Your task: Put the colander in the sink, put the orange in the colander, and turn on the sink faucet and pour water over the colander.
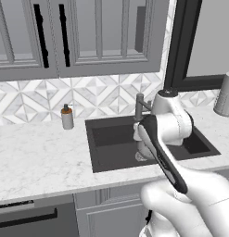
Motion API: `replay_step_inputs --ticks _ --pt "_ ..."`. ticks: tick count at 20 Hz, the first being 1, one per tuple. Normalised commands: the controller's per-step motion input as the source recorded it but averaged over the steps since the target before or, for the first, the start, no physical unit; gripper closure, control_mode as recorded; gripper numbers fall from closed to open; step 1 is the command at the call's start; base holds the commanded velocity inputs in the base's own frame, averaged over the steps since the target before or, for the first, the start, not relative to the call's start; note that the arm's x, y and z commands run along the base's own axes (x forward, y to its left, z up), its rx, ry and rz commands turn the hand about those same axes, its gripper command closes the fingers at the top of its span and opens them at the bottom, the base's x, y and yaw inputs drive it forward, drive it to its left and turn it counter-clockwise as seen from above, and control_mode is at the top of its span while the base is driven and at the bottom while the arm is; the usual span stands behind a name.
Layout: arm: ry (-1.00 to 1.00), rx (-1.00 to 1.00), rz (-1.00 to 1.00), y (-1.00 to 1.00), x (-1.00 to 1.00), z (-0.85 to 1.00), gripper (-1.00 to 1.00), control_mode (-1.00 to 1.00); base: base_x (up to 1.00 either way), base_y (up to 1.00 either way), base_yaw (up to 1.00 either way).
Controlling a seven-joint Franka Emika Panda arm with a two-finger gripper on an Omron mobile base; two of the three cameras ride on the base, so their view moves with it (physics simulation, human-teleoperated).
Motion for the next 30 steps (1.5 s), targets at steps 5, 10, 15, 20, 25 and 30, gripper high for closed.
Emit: replay_step_inputs --ticks 5,10,15,20,25,30 --pt "0.11 0.02 0.26 -1.00 0.00 0.14 1.00 -1.00 0.00 0.00 0.00" --pt "-0.09 0.13 0.23 -1.00 0.00 0.00 1.00 -1.00 0.00 0.00 0.00" --pt "-0.09 0.07 0.25 -0.73 0.05 -0.08 1.00 -1.00 0.00 0.00 0.00" --pt "-0.02 0.00 0.32 -0.46 0.24 -0.16 1.00 -1.00 0.00 0.00 0.00" --pt "0.00 0.00 0.35 -0.31 0.43 -0.14 1.00 -1.00 0.00 0.00 0.00" --pt "0.00 0.00 0.38 -0.18 0.49 -0.21 1.00 -1.00 0.00 0.00 0.00"
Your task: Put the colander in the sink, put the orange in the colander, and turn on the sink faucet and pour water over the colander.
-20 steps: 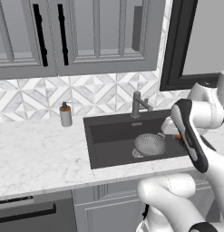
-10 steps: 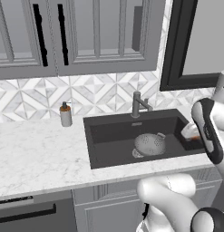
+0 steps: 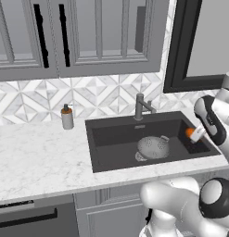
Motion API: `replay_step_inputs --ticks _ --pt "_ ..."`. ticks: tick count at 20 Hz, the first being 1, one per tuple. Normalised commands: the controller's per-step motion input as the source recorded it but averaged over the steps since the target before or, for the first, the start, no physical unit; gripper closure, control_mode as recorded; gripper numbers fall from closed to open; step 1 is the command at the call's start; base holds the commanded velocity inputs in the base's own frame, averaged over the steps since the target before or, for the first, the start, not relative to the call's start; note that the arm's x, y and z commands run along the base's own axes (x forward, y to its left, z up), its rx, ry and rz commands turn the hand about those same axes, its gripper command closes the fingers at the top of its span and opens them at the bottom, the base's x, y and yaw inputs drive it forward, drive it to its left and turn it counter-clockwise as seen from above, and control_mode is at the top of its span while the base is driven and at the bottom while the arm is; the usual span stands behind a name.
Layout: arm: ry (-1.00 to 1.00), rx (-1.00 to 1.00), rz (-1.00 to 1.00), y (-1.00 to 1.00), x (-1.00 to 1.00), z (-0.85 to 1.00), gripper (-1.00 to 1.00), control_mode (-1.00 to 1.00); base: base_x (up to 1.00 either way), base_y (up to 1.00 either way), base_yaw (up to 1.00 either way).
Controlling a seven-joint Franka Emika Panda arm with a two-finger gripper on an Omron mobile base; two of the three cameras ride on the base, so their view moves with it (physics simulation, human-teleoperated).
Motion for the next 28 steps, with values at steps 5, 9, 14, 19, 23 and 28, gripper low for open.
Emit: replay_step_inputs --ticks 5,9,14,19,23,28 --pt "0.00 0.00 0.31 -0.01 0.33 -0.38 1.00 -1.00 0.00 0.00 0.00" --pt "-0.02 0.00 0.22 0.00 0.14 -0.34 1.00 -1.00 0.00 0.00 0.00" --pt "-0.01 0.01 0.16 0.01 0.03 -0.15 1.00 -1.00 0.00 0.00 0.00" --pt "-0.04 0.04 0.17 0.06 0.13 -0.17 1.00 -1.00 0.00 0.00 0.00" --pt "-0.07 0.06 0.14 0.19 0.03 -0.24 1.00 -1.00 0.00 0.00 0.00" --pt "-0.04 0.06 0.06 0.16 0.16 -0.28 1.00 -1.00 0.00 0.00 0.00"
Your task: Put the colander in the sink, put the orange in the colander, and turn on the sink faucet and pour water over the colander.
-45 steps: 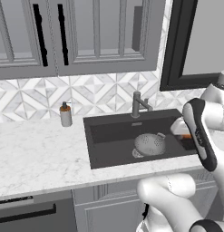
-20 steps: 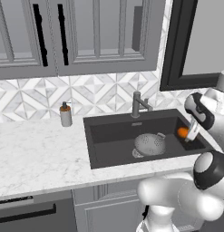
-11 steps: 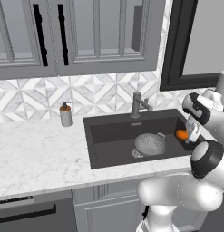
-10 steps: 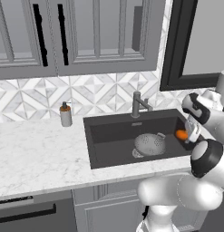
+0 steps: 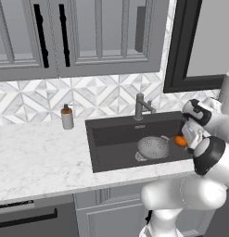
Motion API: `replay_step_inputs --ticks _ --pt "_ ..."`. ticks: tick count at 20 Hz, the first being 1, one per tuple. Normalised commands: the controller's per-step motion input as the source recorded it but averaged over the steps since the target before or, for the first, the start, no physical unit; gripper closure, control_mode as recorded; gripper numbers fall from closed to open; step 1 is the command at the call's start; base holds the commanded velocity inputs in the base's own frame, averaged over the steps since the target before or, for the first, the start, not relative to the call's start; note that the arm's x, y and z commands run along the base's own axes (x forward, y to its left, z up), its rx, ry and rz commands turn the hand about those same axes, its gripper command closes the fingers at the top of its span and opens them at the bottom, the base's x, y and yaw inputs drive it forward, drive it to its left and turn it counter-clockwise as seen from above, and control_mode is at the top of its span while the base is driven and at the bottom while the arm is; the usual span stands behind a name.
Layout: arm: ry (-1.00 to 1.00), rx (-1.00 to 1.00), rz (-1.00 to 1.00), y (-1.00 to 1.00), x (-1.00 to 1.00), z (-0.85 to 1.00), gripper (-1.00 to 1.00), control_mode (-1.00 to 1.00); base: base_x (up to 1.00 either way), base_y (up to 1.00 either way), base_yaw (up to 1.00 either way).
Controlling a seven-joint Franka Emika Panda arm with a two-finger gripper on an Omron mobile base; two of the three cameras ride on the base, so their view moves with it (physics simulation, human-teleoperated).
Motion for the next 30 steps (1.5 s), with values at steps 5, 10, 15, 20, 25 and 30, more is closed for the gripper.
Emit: replay_step_inputs --ticks 5,10,15,20,25,30 --pt "-0.04 0.06 0.04 0.03 0.49 -0.23 1.00 -1.00 0.00 0.00 0.00" --pt "-0.10 0.08 0.05 0.00 0.53 -0.19 1.00 -1.00 0.00 0.00 0.00" --pt "-0.15 0.06 0.04 0.00 0.37 -0.34 1.00 -1.00 0.00 0.00 0.00" --pt "-0.12 0.04 0.03 0.00 0.38 -0.35 1.00 -1.00 0.00 0.00 0.00" --pt "-0.04 0.01 0.00 0.00 0.51 -0.45 1.00 -1.00 0.00 0.00 0.00" --pt "0.00 0.00 0.00 0.00 0.47 -0.52 1.00 -1.00 0.00 0.00 0.00"
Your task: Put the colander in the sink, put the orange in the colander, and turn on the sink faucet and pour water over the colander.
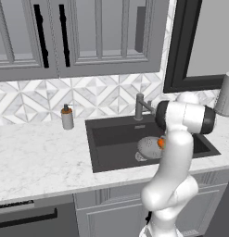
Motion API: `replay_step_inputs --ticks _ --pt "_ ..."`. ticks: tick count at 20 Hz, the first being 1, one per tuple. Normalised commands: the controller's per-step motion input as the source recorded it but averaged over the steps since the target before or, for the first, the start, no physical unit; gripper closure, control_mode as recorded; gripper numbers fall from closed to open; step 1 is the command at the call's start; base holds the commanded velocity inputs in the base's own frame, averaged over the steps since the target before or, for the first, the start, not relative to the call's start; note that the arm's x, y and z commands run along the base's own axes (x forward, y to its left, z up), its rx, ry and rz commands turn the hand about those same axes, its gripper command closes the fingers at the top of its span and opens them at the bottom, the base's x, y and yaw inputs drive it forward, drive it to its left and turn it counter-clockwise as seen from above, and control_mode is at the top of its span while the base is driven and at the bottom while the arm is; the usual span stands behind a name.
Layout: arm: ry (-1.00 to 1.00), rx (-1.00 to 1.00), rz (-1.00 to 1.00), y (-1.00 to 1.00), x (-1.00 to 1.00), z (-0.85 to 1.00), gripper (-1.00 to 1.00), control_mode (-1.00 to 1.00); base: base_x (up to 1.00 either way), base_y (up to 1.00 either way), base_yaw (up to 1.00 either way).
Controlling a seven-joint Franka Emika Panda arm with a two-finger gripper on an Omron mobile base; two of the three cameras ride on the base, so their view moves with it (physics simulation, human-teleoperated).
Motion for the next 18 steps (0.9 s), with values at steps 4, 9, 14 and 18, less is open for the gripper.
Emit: replay_step_inputs --ticks 4,9,14,18 --pt "0.00 0.00 0.00 0.00 0.40 -0.46 1.00 -1.00 0.00 0.00 0.00" --pt "0.00 0.00 0.00 0.00 0.25 -0.31 -1.00 -1.00 0.00 0.00 0.00" --pt "0.00 0.00 0.00 0.00 0.31 -0.30 -1.00 -1.00 0.00 0.00 0.00" --pt "0.00 0.00 0.00 0.00 0.39 -0.35 -1.00 -1.00 0.00 0.00 0.00"
